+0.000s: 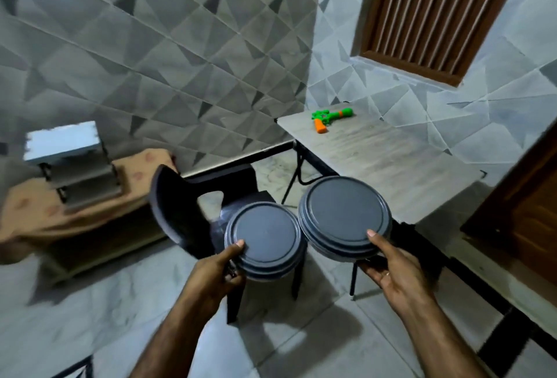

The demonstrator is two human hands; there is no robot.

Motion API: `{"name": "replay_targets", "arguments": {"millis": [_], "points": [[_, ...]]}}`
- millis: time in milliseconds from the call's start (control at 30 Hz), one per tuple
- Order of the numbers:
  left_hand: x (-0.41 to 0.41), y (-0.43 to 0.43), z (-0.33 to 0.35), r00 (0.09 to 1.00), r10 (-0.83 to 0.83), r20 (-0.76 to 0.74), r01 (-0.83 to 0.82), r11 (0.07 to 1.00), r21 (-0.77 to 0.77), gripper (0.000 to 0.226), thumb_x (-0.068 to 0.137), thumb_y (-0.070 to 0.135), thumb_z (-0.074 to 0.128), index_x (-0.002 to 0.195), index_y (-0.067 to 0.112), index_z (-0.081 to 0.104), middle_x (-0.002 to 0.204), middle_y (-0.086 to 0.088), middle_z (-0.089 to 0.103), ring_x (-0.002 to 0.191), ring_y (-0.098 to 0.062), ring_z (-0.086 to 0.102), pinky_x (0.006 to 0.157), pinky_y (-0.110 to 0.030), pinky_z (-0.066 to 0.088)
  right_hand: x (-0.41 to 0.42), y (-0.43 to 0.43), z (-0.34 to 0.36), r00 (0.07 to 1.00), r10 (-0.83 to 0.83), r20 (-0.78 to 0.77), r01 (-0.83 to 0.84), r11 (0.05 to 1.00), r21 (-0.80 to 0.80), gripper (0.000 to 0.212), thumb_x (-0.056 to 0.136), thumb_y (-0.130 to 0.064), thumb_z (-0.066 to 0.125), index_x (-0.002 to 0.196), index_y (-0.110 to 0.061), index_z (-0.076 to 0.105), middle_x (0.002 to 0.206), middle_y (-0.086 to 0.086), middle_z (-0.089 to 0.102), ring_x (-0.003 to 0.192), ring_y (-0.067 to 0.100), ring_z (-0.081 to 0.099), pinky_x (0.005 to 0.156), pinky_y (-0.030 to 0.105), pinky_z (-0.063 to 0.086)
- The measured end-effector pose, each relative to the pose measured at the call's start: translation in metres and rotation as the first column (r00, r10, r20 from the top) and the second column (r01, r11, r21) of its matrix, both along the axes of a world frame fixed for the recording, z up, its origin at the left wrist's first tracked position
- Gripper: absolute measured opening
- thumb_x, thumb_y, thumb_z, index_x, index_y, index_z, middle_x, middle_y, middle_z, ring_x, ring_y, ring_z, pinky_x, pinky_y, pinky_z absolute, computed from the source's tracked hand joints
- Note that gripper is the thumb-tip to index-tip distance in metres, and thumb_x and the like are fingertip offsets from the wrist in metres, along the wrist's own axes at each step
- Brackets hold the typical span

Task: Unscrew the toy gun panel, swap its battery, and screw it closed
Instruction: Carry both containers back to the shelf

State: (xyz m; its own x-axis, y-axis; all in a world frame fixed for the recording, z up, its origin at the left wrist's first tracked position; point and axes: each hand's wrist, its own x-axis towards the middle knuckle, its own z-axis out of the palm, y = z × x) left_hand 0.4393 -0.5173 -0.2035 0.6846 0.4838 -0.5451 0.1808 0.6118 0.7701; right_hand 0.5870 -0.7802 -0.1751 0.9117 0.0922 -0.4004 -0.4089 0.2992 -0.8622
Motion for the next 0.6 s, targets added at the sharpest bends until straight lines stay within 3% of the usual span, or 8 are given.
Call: {"name": "replay_targets", "arguments": {"millis": [133,333,600], "points": [[-0.060,0.044,0.003,0.996,0.089,-0.005,-0.089,0.996,0.019,0.038,0.080,0.020,0.078,0.105,-0.008,0.069,0.101,-0.021,0.072,0.098,-0.032,0.069,0.084,-0.040,0.058,-0.038,0.055,0.005,0.994,0.106,0.025,-0.105,0.994,-0.008,0.011,0.084,-0.010,0.072,0.095,-0.006,0.070,0.090,0.012,0.075,0.082,0.020,0.072,0.069,0.037,0.061],[-0.154,0.115,-0.004,0.979,0.202,-0.039,-0.200,0.979,0.044,0.042,0.079,0.022,0.080,0.105,-0.009,0.069,0.089,-0.018,0.071,0.086,-0.031,0.069,0.083,-0.041,0.058,-0.097,0.151,-0.006,0.977,0.211,-0.011,-0.211,0.978,0.008,0.032,0.083,-0.012,0.073,0.109,0.004,0.066,0.102,0.020,0.071,0.101,0.030,0.067,0.082,0.045,0.057],[-0.260,0.208,-0.011,0.931,0.358,-0.066,-0.354,0.933,0.072,0.036,0.077,0.025,0.081,0.097,-0.004,0.074,0.096,-0.019,0.070,0.094,-0.033,0.067,0.075,-0.036,0.057,-0.175,0.278,-0.009,0.939,0.341,-0.037,-0.340,0.940,0.022,0.009,0.084,-0.008,0.071,0.090,-0.003,0.065,0.093,0.015,0.069,0.086,0.022,0.066,0.078,0.044,0.054]]}}
